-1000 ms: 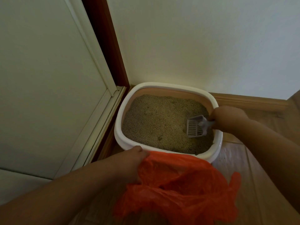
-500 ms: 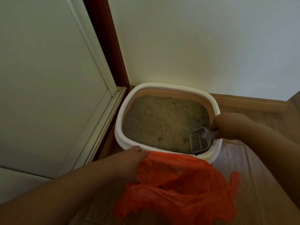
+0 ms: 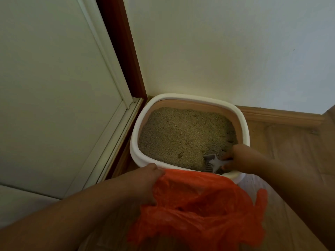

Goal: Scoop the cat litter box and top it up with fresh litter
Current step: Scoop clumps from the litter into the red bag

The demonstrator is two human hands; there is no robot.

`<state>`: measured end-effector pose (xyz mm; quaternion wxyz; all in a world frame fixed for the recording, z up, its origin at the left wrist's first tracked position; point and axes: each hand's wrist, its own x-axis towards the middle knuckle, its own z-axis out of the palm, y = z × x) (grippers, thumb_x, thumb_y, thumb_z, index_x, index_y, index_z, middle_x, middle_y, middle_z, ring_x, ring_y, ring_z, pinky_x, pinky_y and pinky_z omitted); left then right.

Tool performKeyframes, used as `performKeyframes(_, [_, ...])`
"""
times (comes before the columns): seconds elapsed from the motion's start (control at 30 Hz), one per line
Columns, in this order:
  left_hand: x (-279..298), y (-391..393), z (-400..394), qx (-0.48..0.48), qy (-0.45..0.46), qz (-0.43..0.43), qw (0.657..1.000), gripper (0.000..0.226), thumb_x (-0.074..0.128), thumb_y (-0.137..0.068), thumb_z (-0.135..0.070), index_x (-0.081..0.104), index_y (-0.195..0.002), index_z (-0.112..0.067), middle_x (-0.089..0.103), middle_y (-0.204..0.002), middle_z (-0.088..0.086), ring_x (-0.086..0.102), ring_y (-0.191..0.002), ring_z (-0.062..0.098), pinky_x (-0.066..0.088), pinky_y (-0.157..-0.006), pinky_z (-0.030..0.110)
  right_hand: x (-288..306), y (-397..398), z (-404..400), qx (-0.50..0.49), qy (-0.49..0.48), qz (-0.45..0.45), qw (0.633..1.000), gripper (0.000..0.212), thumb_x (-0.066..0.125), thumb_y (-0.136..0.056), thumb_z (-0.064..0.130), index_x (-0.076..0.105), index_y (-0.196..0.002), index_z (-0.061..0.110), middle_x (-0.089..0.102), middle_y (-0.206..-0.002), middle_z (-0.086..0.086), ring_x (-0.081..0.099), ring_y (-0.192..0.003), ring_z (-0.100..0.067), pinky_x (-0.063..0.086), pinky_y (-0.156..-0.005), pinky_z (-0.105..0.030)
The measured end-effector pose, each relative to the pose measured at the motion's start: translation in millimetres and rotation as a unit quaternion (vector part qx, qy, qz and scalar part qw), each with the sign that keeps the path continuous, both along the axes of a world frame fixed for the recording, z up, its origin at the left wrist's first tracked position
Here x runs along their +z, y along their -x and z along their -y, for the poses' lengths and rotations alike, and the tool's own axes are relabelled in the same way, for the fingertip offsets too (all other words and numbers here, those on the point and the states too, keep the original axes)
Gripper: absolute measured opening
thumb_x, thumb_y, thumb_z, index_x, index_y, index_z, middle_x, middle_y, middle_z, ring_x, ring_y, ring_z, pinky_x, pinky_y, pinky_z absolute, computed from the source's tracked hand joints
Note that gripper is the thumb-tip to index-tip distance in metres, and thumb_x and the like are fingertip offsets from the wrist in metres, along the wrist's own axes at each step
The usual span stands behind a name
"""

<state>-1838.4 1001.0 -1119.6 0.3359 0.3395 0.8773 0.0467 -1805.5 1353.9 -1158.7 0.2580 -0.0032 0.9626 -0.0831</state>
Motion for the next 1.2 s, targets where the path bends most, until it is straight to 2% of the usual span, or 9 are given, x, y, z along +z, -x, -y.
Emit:
performKeyframes(0.17, [-0.4,1.0,-0.6,-0.004,0.000,-0.007,1.000,0.091,0.086,-0.073,-0.037,0.039,-0.150,-0.027,0.041,-0.135,-0.006,0.054,-0.120,0.017,0.053,-0.099,0.038,-13.5,10.0,21.5,-0.022,0.017,-0.017,0.999,0.029,0.067,-0.093,0.040,0.077,-0.109,0.017,0.075,-0.092,-0.001,0.069,-0.083,-0.014,0.058,-0.076,-0.033])
performKeyframes(0.3, [1.1,1.8,2.4,0.003,-0.005,-0.007,1.000,0.091,0.086,-0.074,-0.037,0.038,-0.150,-0.028,0.040,-0.136,-0.007,0.053,-0.122,0.016,0.052,-0.101,0.037,-24.2,15.6,41.9,-0.048,0.059,-0.036,0.997,0.027,0.070,-0.091,0.039,0.079,-0.107,0.019,0.069,-0.079,0.000,0.061,-0.069,-0.014,0.046,-0.061,-0.030])
performKeyframes(0.47, [1.8,5.3,11.9,0.016,-0.017,-0.008,1.000,0.096,0.086,-0.073,-0.039,0.034,-0.153,-0.032,0.040,-0.135,-0.009,0.052,-0.123,0.014,0.050,-0.103,0.034,-39.4,24.2,67.4,-0.113,0.137,-0.057,0.982,0.029,0.070,-0.092,0.036,0.076,-0.117,0.023,0.073,-0.087,0.001,0.064,-0.074,-0.012,0.045,-0.062,-0.026])
performKeyframes(0.63, [1.0,9.9,19.0,0.033,-0.021,-0.017,0.999,0.095,0.087,-0.073,-0.039,0.034,-0.152,-0.031,0.039,-0.138,-0.008,0.051,-0.125,0.015,0.048,-0.106,0.034,-54.1,47.7,98.7,-0.163,0.188,-0.077,0.965,0.029,0.070,-0.094,0.032,0.075,-0.119,0.018,0.069,-0.081,0.000,0.051,-0.058,-0.007,0.035,-0.050,-0.022])
performKeyframes(0.77, [-0.9,14.3,25.9,0.058,-0.026,-0.023,0.998,0.096,0.086,-0.073,-0.039,0.032,-0.152,-0.033,0.039,-0.138,-0.007,0.051,-0.124,0.015,0.049,-0.106,0.035,-62.6,59.9,117.0,-0.200,0.227,-0.085,0.949,0.029,0.072,-0.093,0.033,0.074,-0.119,0.019,0.074,-0.090,-0.002,0.062,-0.067,-0.013,0.050,-0.058,-0.027])
performKeyframes(0.87, [-2.0,15.0,29.0,0.067,-0.029,-0.025,0.997,0.098,0.086,-0.073,-0.039,0.031,-0.153,-0.035,0.038,-0.138,-0.008,0.051,-0.125,0.014,0.049,-0.106,0.035,-63.1,60.2,118.5,-0.233,0.275,-0.095,0.928,0.034,0.073,-0.092,0.031,0.072,-0.125,0.019,0.075,-0.090,-0.004,0.065,-0.068,-0.019,0.055,-0.061,-0.033])
performKeyframes(1.03, [-0.2,11.9,26.6,0.070,-0.042,-0.030,0.996,0.105,0.085,-0.074,-0.039,0.021,-0.156,-0.038,0.036,-0.140,-0.009,0.049,-0.125,0.012,0.048,-0.106,0.032,-50.1,46.9,97.7,-0.283,0.327,-0.137,0.891,0.035,0.072,-0.093,0.025,0.069,-0.128,0.018,0.070,-0.078,0.005,0.054,-0.055,-0.008,0.041,-0.047,-0.018])
performKeyframes(1.13, [1.2,10.3,21.4,0.070,-0.055,-0.035,0.995,0.107,0.085,-0.074,-0.040,0.019,-0.157,-0.038,0.034,-0.140,-0.011,0.050,-0.123,0.011,0.049,-0.103,0.029,-36.5,33.9,73.1,-0.297,0.320,-0.184,0.881,0.039,0.073,-0.092,0.029,0.069,-0.129,0.018,0.070,-0.088,0.008,0.064,-0.072,-0.008,0.049,-0.061,-0.020])
performKeyframes(1.2, [2.9,8.1,16.9,0.065,-0.057,-0.041,0.995,0.108,0.085,-0.074,-0.041,0.017,-0.159,-0.035,0.030,-0.145,-0.011,0.049,-0.125,0.012,0.047,-0.104,0.027,-26.9,24.1,56.8,-0.288,0.306,-0.209,0.883,0.040,0.074,-0.091,0.028,0.069,-0.129,0.017,0.067,-0.093,0.009,0.062,-0.080,-0.002,0.046,-0.067,-0.016])
